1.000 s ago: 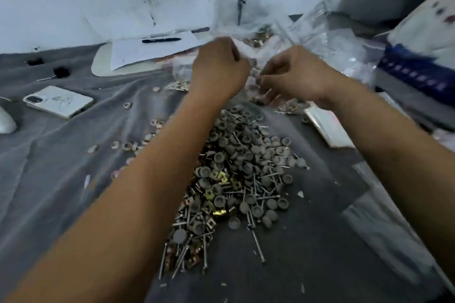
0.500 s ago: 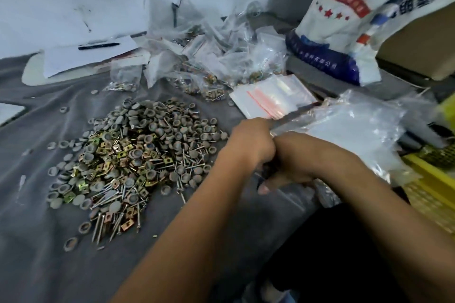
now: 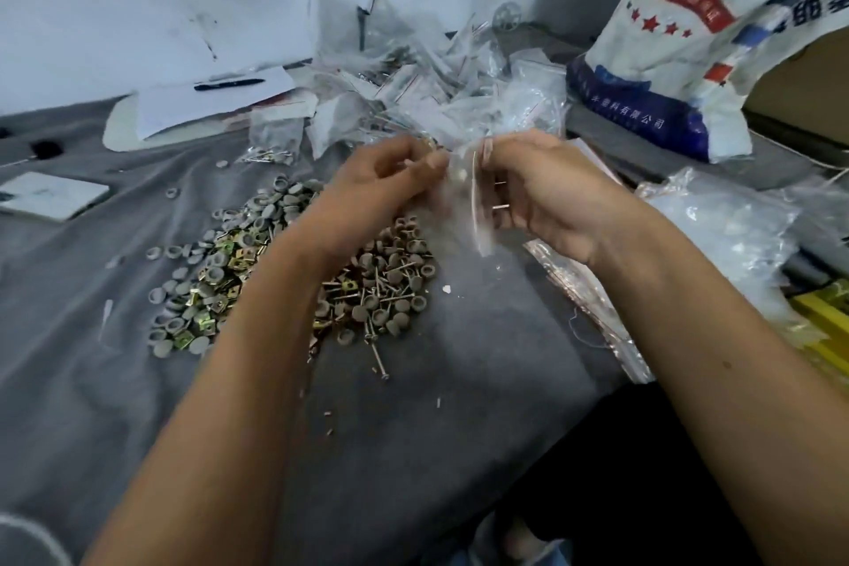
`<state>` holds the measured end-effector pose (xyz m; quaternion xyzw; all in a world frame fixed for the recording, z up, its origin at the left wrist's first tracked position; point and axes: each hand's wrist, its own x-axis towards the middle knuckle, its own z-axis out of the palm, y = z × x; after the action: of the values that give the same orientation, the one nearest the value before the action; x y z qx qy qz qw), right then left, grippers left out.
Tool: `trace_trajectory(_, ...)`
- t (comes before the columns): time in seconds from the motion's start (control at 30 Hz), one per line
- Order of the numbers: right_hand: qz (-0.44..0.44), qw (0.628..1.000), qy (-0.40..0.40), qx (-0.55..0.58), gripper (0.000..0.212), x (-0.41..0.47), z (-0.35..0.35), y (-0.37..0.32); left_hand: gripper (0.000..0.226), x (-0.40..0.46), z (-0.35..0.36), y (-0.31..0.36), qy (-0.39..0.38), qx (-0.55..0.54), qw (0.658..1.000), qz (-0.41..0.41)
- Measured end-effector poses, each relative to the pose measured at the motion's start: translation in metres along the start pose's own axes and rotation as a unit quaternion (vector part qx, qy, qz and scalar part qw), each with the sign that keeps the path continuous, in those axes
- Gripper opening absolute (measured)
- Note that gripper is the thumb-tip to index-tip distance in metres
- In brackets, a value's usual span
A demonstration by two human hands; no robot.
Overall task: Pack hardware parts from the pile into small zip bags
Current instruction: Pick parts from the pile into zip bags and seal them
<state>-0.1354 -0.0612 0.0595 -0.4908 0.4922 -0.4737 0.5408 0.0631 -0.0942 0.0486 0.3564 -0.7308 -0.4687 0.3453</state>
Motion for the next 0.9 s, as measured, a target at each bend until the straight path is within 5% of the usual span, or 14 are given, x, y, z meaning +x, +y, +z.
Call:
trace_trajectory(0.1, 0.03, 0.997, -0.055, 0.035, 0.024, 0.013, 0.034, -0.002, 0.012, -0.026, -0.045, 0.0, 0.05, 0.009, 0.999, 0.008)
trace_trajectory(0.2, 0.022, 0.99, -0.131, -0.056, 0.021, 0.022, 0.073, 0.008, 0.012, -0.062, -0.091, -0.006, 0.121, 0.045, 0.991, -0.026)
trace_trajectory(0.4, 0.044, 0.967, -0.219, -0.124, 0.021, 0.038, 0.157, 0.037, 0.02, -0.139, -0.162, -0.038, 0.245, 0.208, 0.938, -0.134)
trace_trajectory(0.53, -0.028, 0.958, -0.235, -0.159, 0.024, 0.042, 0.193, 0.051, 0.021, -0.153, -0.162, -0.059, 0.373, 0.335, 0.851, -0.158)
trace_trajectory(0.6, -0.097, 0.956, -0.178, -0.21, 0.029, 0.044, 0.204, 0.057, 0.024, -0.148, -0.143, -0.065, 0.505, 0.347, 0.786, -0.079)
trace_trajectory(0.63, -0.137, 0.952, -0.15, -0.231, 0.031, 0.045, 0.208, 0.061, 0.023, -0.144, -0.131, -0.067, 0.547, 0.303, 0.78, -0.021)
trace_trajectory(0.73, -0.24, 0.927, -0.106, -0.269, 0.031, 0.045, 0.21, 0.072, 0.029, -0.13, -0.1, -0.075, 0.534, 0.162, 0.829, 0.032)
trace_trajectory(0.9, -0.312, 0.9, -0.051, -0.301, 0.034, 0.047, 0.207, 0.082, 0.03, -0.122, -0.083, -0.089, 0.476, 0.145, 0.868, 0.009)
